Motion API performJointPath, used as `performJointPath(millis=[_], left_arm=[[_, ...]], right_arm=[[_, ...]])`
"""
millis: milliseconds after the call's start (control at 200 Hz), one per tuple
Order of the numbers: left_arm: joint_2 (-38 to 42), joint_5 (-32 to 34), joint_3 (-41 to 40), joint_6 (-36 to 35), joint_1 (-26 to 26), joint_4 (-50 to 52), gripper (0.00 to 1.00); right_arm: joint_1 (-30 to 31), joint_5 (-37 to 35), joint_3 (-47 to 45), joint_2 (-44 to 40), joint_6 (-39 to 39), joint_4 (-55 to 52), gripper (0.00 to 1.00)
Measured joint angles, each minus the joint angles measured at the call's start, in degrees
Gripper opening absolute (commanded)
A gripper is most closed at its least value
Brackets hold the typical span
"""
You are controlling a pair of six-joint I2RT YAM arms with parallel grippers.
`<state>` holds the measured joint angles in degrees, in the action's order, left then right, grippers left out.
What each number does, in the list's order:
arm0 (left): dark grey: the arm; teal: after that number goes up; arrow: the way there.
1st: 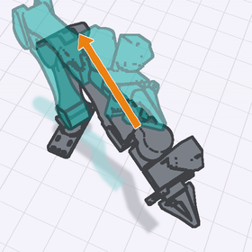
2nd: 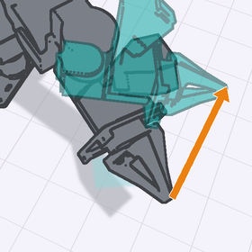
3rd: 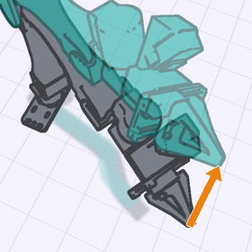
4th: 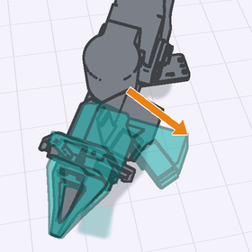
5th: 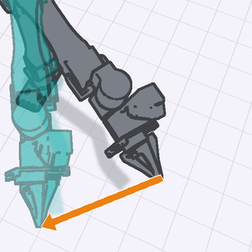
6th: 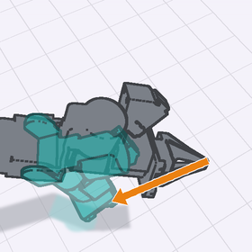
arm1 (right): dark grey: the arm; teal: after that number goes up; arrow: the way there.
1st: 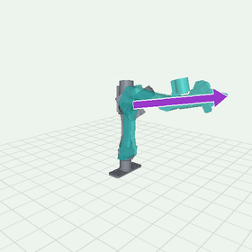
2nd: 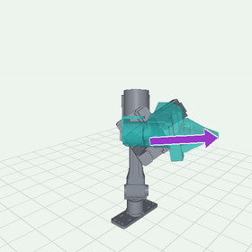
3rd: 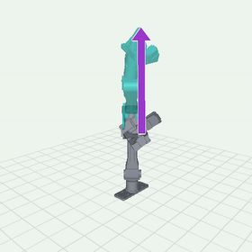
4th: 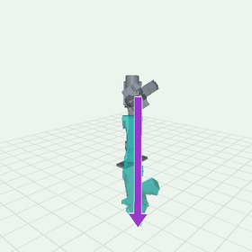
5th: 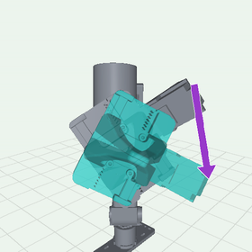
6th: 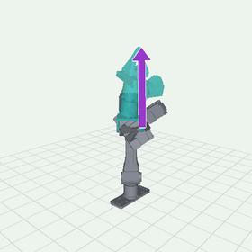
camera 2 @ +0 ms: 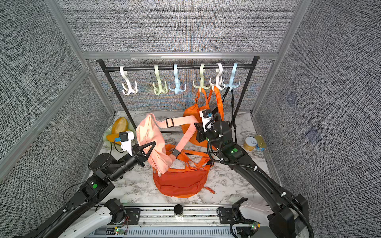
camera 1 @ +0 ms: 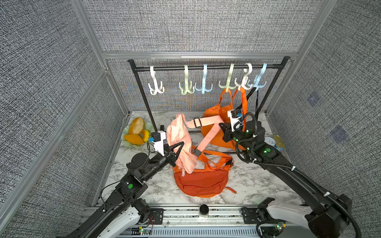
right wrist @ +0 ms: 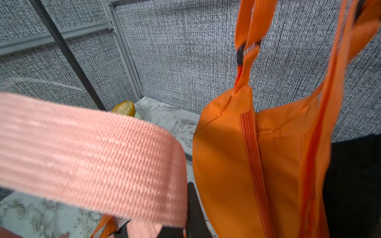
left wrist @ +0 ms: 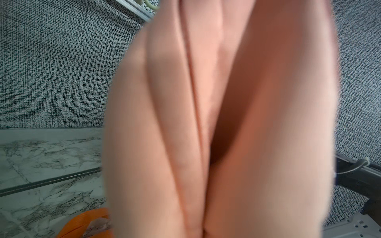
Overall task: Hang the bag on a hook
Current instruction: Hang the bag on the hook.
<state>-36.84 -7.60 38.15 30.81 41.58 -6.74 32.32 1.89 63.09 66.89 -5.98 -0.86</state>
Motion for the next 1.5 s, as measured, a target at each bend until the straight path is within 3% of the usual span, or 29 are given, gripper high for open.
performJointPath(millis=[380,650,825,1081,1501], left_arm=[[3.50,1.66,-1.07,0.94,0.00,-4.52,0.00],[1.88,3.10,1.29,0.90,0.00,-5.27,0.00],[-1.33,5.33,4.48,0.92,0.00,-4.83,0.00],[-11.04,15.21,15.52,1.18,-0.15,2.16,0.00],[-18.10,14.45,21.29,1.36,-2.34,3.82,0.00]], right_arm=[[3.43,-5.40,28.11,9.40,5.14,-14.78,0.00],[5.14,-11.04,56.13,24.72,8.13,-30.88,0.00],[8.55,-18.88,70.12,32.52,9.84,-40.98,0.00],[11.10,-28.17,78.55,37.92,12.68,-47.65,0.00],[10.08,-30.08,83.14,41.86,15.13,-49.72,0.00]])
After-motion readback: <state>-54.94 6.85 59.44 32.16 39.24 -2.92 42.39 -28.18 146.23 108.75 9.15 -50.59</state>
